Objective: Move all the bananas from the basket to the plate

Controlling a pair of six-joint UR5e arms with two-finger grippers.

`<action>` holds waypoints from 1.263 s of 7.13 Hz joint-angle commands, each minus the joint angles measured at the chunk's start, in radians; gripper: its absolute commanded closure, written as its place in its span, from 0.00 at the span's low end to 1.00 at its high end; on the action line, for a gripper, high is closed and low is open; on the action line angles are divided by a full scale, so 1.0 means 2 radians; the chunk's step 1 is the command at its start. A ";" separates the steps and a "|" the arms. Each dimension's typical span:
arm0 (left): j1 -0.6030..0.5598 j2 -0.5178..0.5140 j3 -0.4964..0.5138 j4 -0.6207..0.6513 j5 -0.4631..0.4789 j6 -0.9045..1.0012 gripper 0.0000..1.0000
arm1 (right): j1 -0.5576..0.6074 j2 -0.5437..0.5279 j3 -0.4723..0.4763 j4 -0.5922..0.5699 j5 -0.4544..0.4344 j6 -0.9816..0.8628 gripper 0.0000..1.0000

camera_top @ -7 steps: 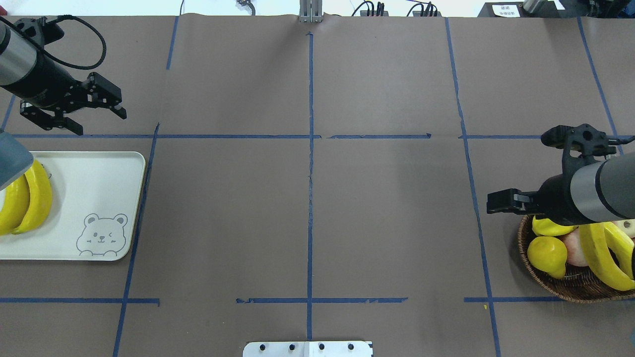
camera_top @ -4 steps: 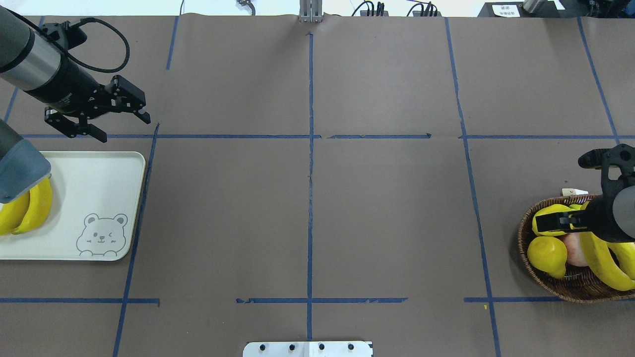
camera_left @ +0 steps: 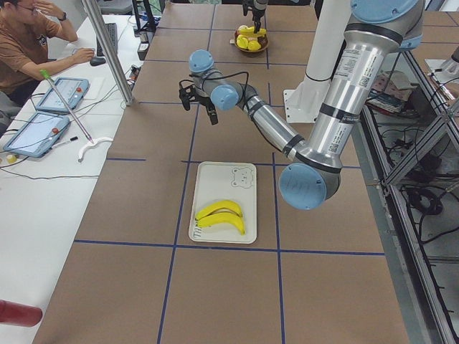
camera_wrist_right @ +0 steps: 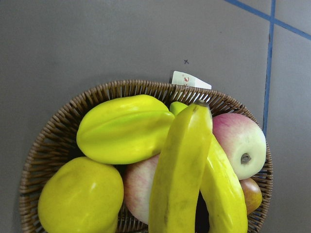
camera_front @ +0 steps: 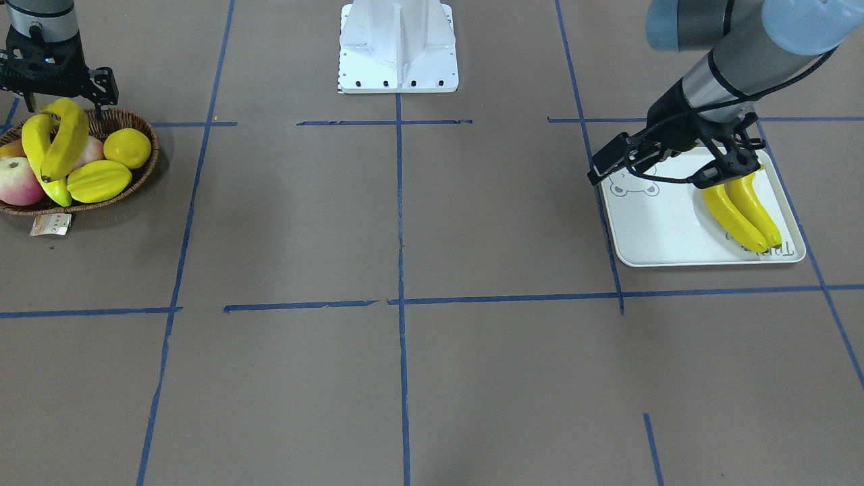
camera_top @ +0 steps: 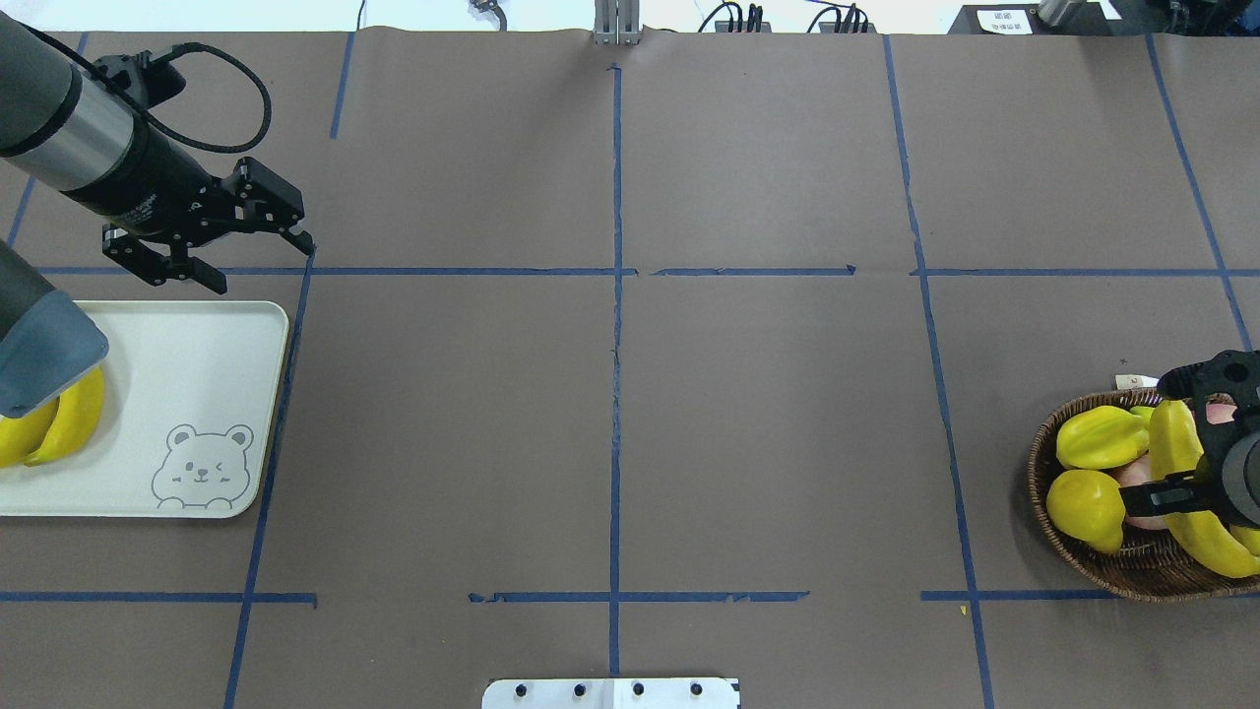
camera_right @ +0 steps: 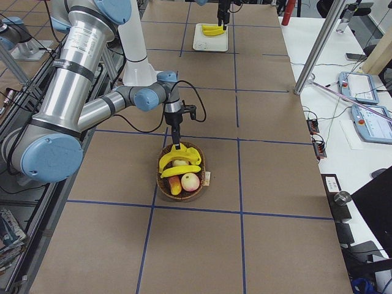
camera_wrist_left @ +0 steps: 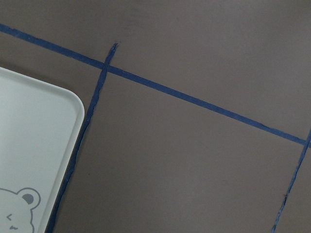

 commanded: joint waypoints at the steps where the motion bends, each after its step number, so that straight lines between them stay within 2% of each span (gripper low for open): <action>1: 0.000 0.000 -0.002 -0.001 -0.001 -0.001 0.01 | -0.053 0.014 -0.004 -0.041 -0.023 0.005 0.00; 3: 0.000 0.000 -0.009 0.000 -0.001 -0.001 0.00 | -0.065 0.037 -0.018 -0.082 -0.028 0.005 0.00; 7: 0.009 0.000 -0.006 -0.002 -0.001 -0.001 0.01 | -0.065 0.036 -0.058 -0.083 -0.039 0.004 0.00; 9: 0.010 0.000 -0.007 -0.002 -0.001 -0.001 0.00 | -0.071 0.037 -0.060 -0.111 -0.040 0.003 0.02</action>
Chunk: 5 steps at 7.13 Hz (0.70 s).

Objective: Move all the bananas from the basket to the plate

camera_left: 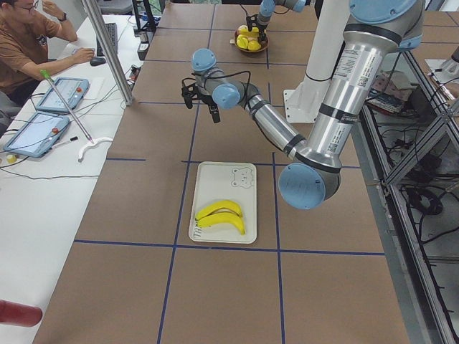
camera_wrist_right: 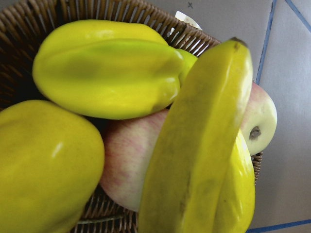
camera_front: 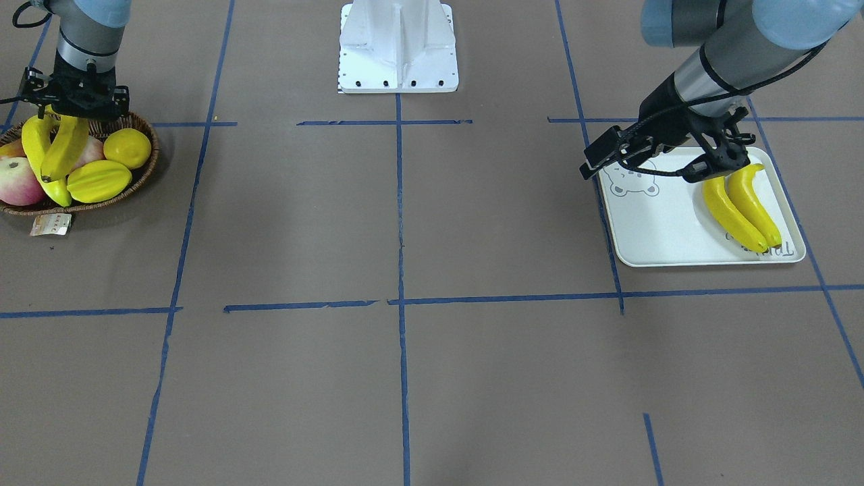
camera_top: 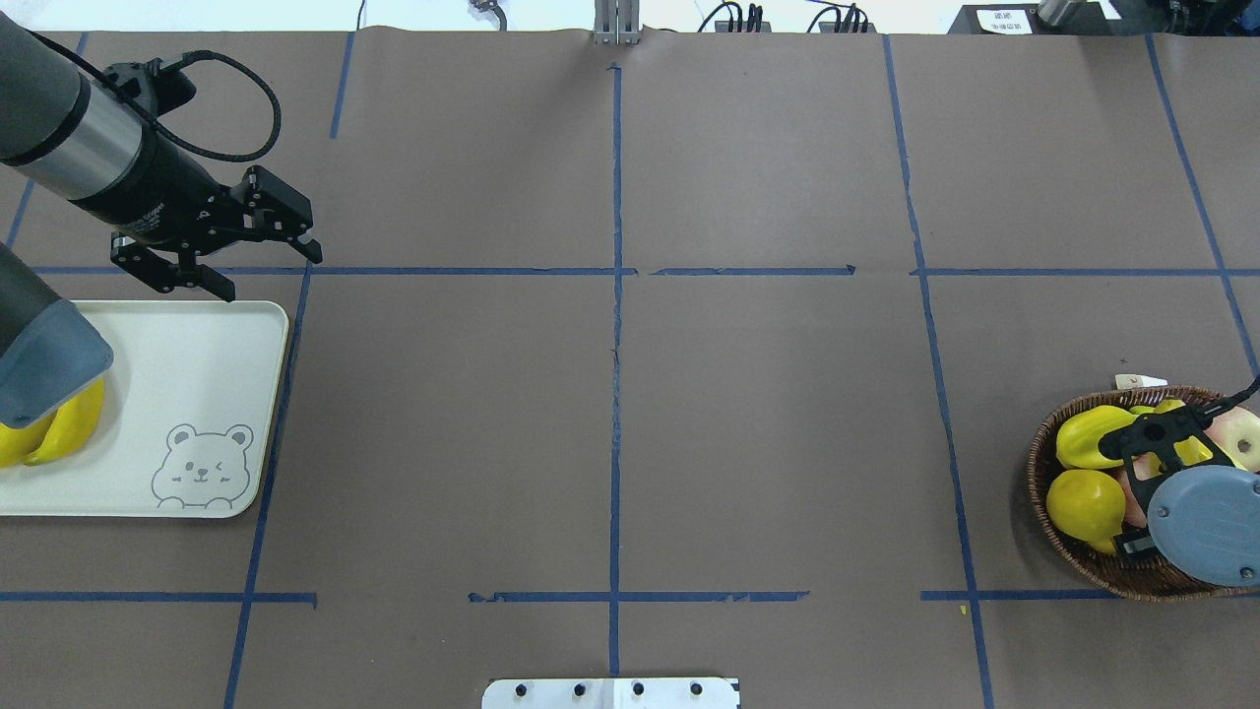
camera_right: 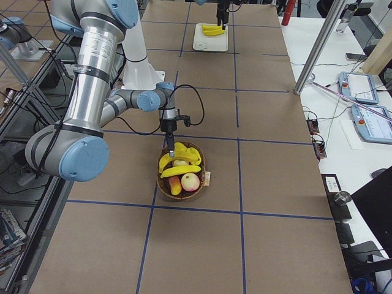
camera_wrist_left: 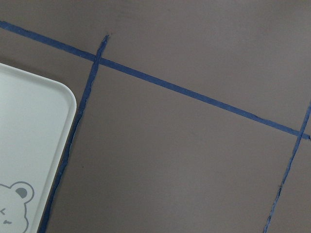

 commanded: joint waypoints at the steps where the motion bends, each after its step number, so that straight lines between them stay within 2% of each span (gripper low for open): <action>1: 0.001 0.000 0.001 0.000 0.000 0.001 0.00 | -0.004 0.002 -0.002 -0.019 0.000 -0.001 0.14; 2: 0.003 0.000 0.002 0.000 0.001 0.001 0.00 | -0.004 0.003 0.001 -0.019 0.001 -0.003 0.37; 3: 0.003 0.000 0.003 0.000 0.001 0.001 0.00 | -0.003 0.003 0.001 -0.019 0.002 -0.004 0.69; 4: 0.003 0.000 0.005 0.000 0.001 0.001 0.00 | -0.002 0.003 0.003 -0.019 0.002 -0.004 0.87; 5: 0.004 0.000 0.006 0.000 0.001 0.001 0.00 | 0.003 0.003 0.017 -0.027 0.006 -0.006 0.92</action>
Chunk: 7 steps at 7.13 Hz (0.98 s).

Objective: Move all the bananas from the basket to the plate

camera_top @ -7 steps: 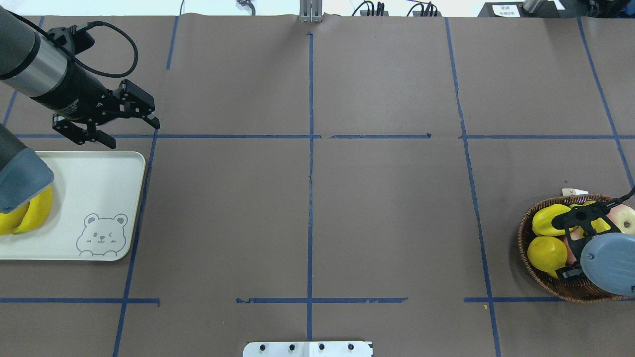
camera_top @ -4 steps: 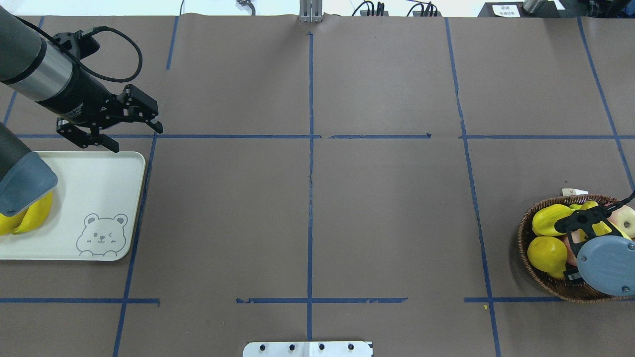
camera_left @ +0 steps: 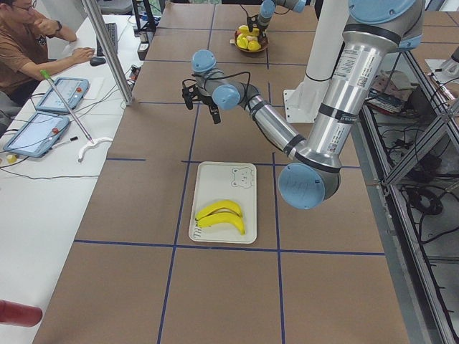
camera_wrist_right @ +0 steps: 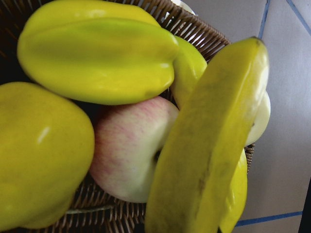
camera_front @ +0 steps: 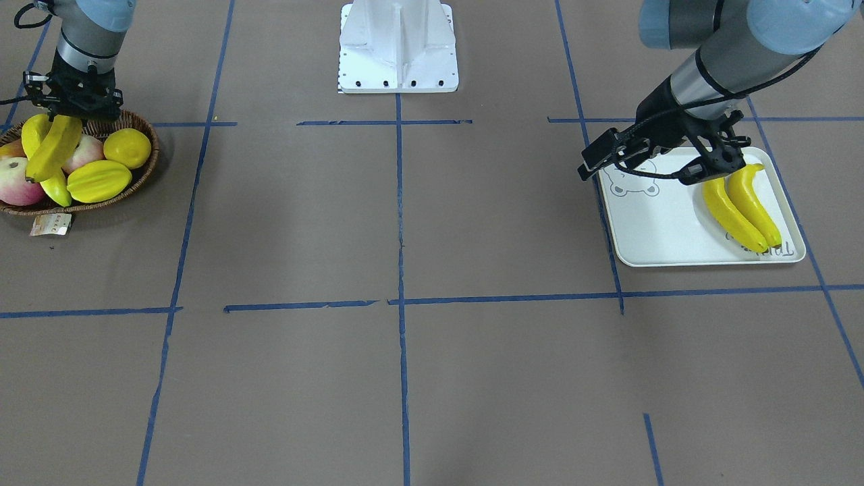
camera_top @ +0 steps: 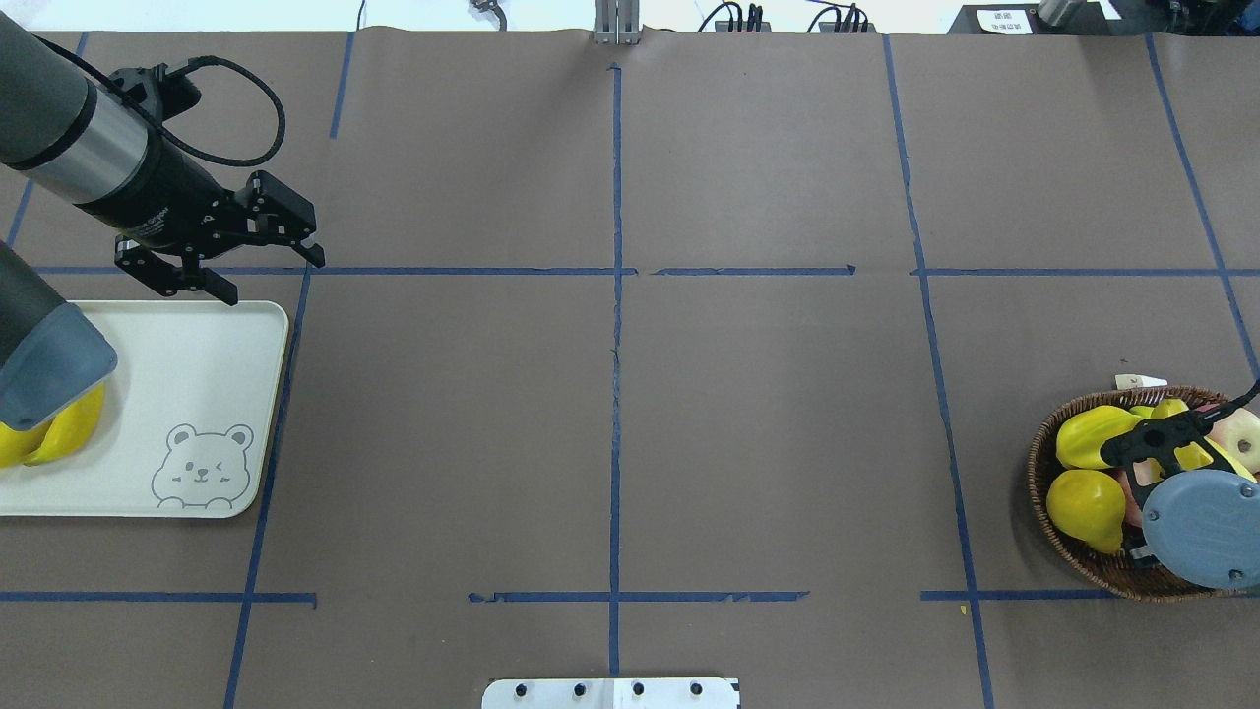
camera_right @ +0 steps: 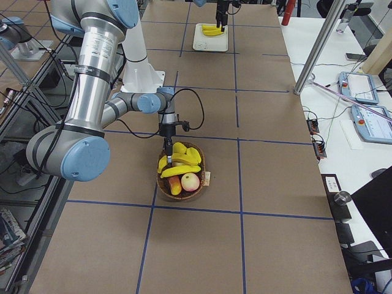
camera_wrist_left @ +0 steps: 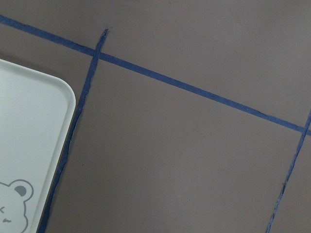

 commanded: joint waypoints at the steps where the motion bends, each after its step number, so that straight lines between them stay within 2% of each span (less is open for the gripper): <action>1: 0.002 0.000 0.001 -0.001 0.000 0.000 0.01 | 0.009 0.002 0.044 -0.050 0.005 -0.025 0.94; 3: 0.007 0.000 -0.001 -0.001 0.001 -0.002 0.00 | 0.040 0.005 0.126 -0.123 0.011 -0.031 0.99; 4: 0.008 0.000 -0.003 -0.001 0.001 -0.002 0.01 | 0.076 0.057 0.133 -0.126 0.045 -0.031 1.00; 5: 0.009 -0.001 -0.004 -0.001 0.001 -0.001 0.00 | 0.095 0.136 0.122 -0.126 0.089 -0.031 1.00; 6: 0.009 -0.003 -0.005 -0.001 0.001 -0.001 0.00 | 0.101 0.202 0.114 -0.126 0.112 -0.031 1.00; 7: 0.010 -0.005 -0.005 -0.001 0.001 -0.001 0.00 | 0.104 0.246 0.111 -0.125 0.134 -0.028 1.00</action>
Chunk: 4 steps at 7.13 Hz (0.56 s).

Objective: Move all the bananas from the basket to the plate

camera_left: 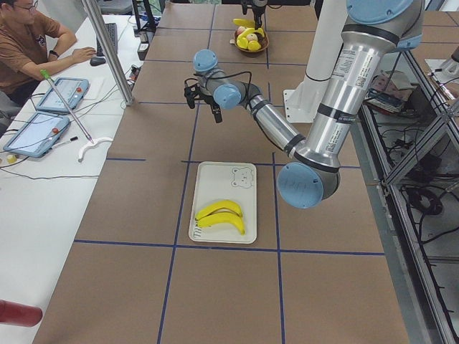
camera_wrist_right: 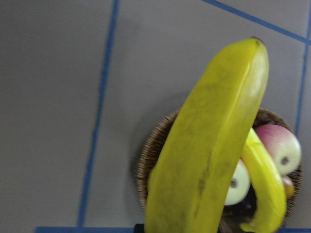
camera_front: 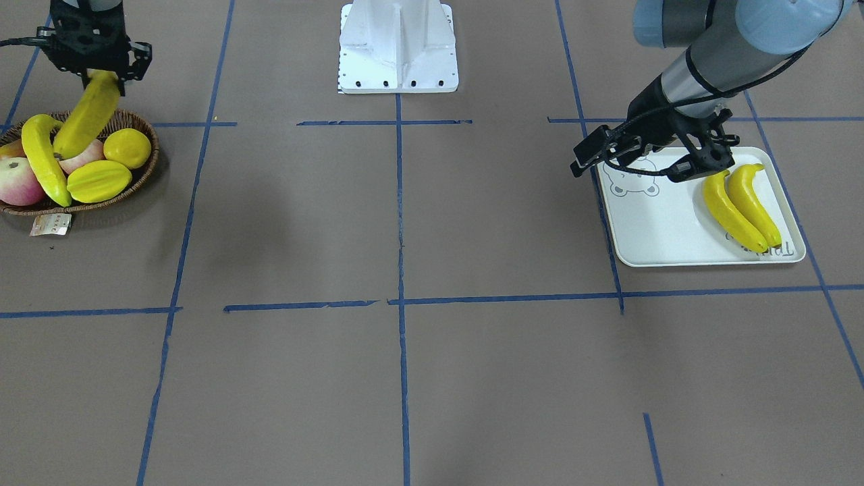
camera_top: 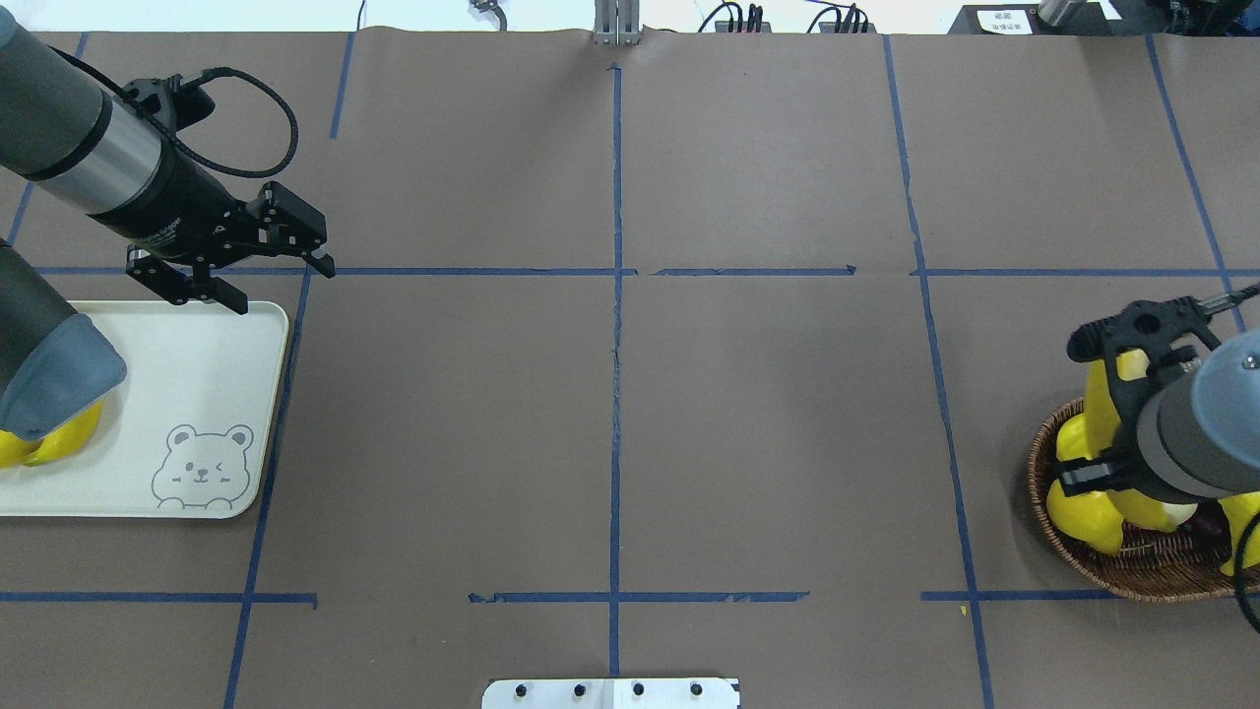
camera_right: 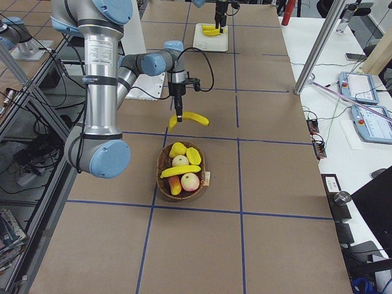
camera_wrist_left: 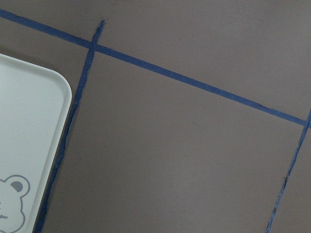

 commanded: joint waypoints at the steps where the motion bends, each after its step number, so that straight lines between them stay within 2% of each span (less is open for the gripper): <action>1: 0.001 -0.005 -0.001 -0.001 0.000 -0.001 0.01 | 0.018 0.119 -0.022 0.006 0.067 0.006 1.00; 2: 0.000 -0.011 -0.002 -0.001 -0.001 -0.001 0.01 | 0.018 0.186 -0.049 0.006 0.073 0.012 1.00; 3: 0.001 -0.015 -0.002 -0.011 -0.001 -0.001 0.01 | 0.015 0.226 -0.079 0.030 0.075 0.041 0.99; 4: 0.000 -0.015 -0.001 -0.024 -0.001 -0.002 0.01 | 0.014 0.230 -0.123 0.149 0.075 0.092 0.99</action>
